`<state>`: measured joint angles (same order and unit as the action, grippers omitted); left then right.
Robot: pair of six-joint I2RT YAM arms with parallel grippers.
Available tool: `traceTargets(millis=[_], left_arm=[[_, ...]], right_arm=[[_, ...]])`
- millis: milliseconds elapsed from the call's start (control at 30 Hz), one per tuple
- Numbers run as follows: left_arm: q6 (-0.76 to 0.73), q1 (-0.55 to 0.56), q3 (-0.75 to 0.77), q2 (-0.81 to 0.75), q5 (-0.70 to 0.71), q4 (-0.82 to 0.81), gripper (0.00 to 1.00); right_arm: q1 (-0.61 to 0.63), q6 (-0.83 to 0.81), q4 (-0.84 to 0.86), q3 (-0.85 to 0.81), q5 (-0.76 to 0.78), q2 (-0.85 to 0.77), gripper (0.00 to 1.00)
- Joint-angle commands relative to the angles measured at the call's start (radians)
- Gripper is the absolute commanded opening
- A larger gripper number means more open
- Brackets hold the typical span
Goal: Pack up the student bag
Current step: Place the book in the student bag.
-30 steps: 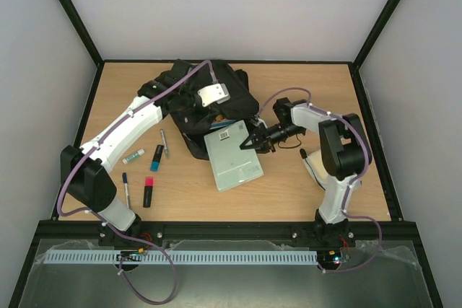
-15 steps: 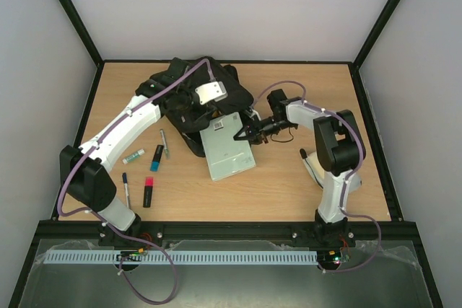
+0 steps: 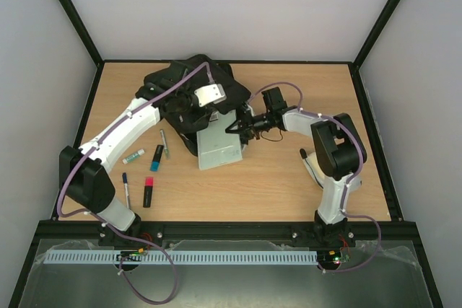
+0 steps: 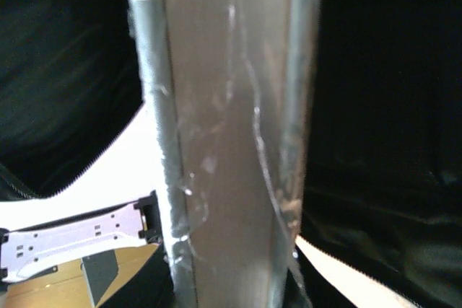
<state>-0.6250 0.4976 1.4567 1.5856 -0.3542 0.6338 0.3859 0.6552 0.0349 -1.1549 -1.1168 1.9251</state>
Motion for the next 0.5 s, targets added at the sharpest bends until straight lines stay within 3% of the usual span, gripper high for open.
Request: traceTargets(millis=[0, 100, 233, 467], left_arm=[[-0.073, 0.010, -0.031, -0.091, -0.084, -0.057, 0.02], [-0.100, 0.010, -0.076, -0.120, -0.079, -0.087, 0.02], [-0.111, 0.010, -0.102, -0.123, -0.068, -0.093, 0.02], [-0.120, 0.005, -0.152, -0.144, -0.038, -0.109, 0.02]], right_arm=[[0.005, 0.086, 0.134, -0.044, 0.034, 0.018, 0.08], [0.015, 0.042, 0.084, -0.086, 0.049, 0.064, 0.20], [0.022, -0.077, -0.060, -0.142, 0.175, 0.121, 0.29], [0.022, -0.223, -0.206, -0.165, 0.310, 0.052, 0.59]])
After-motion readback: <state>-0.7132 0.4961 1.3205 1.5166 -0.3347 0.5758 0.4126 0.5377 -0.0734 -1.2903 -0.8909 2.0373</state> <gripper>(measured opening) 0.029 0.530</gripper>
